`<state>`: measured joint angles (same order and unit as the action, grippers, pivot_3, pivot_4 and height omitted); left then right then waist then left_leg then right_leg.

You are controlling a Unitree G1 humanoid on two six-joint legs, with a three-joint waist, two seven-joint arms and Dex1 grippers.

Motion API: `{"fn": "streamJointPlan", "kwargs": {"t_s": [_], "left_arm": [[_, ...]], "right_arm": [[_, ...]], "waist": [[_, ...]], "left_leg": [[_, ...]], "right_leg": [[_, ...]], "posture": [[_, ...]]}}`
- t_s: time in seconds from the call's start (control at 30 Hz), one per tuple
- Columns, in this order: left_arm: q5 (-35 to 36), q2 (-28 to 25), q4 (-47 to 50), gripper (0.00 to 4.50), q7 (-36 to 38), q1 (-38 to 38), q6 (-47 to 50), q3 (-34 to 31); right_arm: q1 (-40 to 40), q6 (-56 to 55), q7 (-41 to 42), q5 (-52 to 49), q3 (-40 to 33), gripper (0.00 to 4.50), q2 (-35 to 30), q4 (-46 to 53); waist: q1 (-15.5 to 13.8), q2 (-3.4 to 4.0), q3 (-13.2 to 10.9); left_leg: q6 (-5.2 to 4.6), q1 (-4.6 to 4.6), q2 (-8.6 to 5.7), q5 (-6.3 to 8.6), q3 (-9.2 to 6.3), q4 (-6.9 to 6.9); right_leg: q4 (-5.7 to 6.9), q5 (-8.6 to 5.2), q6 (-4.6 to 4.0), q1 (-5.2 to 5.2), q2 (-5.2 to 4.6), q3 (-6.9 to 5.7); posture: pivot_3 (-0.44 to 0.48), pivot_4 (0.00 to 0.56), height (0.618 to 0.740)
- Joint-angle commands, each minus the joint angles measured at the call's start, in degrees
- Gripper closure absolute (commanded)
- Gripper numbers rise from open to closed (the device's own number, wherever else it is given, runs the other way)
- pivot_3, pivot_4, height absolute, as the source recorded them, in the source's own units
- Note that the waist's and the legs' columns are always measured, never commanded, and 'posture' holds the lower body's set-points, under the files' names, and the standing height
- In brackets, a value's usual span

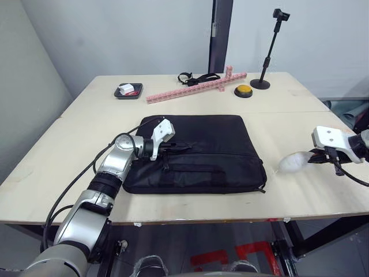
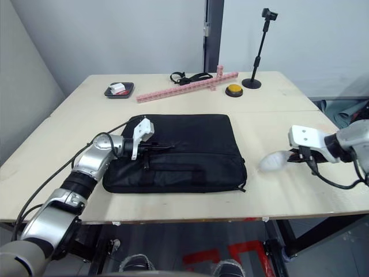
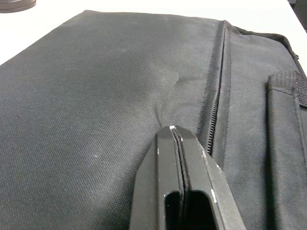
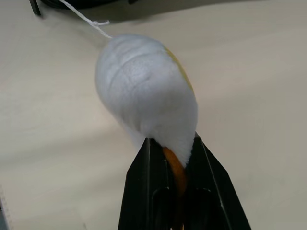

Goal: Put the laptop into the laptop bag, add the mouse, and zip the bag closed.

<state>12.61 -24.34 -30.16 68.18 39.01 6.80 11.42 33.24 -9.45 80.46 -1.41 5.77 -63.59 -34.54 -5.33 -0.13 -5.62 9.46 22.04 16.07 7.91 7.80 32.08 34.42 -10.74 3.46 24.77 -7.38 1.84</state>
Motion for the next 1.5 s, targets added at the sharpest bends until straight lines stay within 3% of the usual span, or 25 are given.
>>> {"fn": "streamJointPlan", "kwargs": {"t_s": [0.03, 0.53, 0.97, 1.17, 1.5], "left_arm": [[-4.97, -0.61, -3.28, 4.5, 1.07, -4.19, 3.98, 4.85], [-4.44, -1.53, 1.26, 4.5, 3.35, -6.03, 8.14, 5.62], [-7.7, -1.45, -2.78, 4.5, -0.26, -7.13, 5.52, 6.39], [-7.84, -1.9, -3.76, 4.5, 0.33, -7.12, 4.69, 5.94], [-7.52, -1.88, -3.25, 4.5, 1.13, -6.67, 5.09, 6.09]], "right_arm": [[3.77, -2.89, -3.46, 2.48, -0.49, 4.46, 0.53, -3.7], [13.04, -11.13, -18.02, 8.58, 0.58, 4.46, 9.47, -15.43], [10.04, -6.69, -5.71, 5.91, 0.24, 4.46, 5.32, -13.57], [12.53, -7.01, -8.3, 7.84, -0.07, 4.46, 2.56, -17.63], [16.39, -9.65, -17.33, 9.85, 0.94, 4.46, 8.31, -21.46]], "waist": [[-0.03, 0.04, 0.03], [0.16, 0.25, 0.15], [0.14, 0.29, 0.18], [0.27, 0.33, 0.24], [0.67, 0.44, 0.43]], "left_leg": [[0.0, 0.0, 0.0, 0.0, 0.01, -0.02], [-0.04, 0.02, -0.01, 0.03, 0.15, -0.19], [-0.06, -0.05, 0.0, 0.04, 0.2, -0.26], [-0.08, -0.08, 0.0, 0.04, 0.22, -0.24], [-0.08, -0.05, 0.0, 0.05, 0.32, -0.24]], "right_leg": [[-0.01, 0.0, 0.0, 0.01, 0.0, 0.0], [-0.32, 0.02, -0.03, 0.01, -0.01, 0.0], [-0.37, 0.02, -0.04, -0.02, -0.02, 0.0], [-0.36, 0.02, -0.04, -0.03, -0.03, 0.02], [-0.38, 0.02, -0.03, 0.01, -0.05, 0.09]], "posture": [[0.0, 0.15, 0.74], [0.0, 0.15, 0.74], [0.0, 0.15, 0.74], [0.0, 0.15, 0.74], [0.0, 0.15, 0.74]]}}
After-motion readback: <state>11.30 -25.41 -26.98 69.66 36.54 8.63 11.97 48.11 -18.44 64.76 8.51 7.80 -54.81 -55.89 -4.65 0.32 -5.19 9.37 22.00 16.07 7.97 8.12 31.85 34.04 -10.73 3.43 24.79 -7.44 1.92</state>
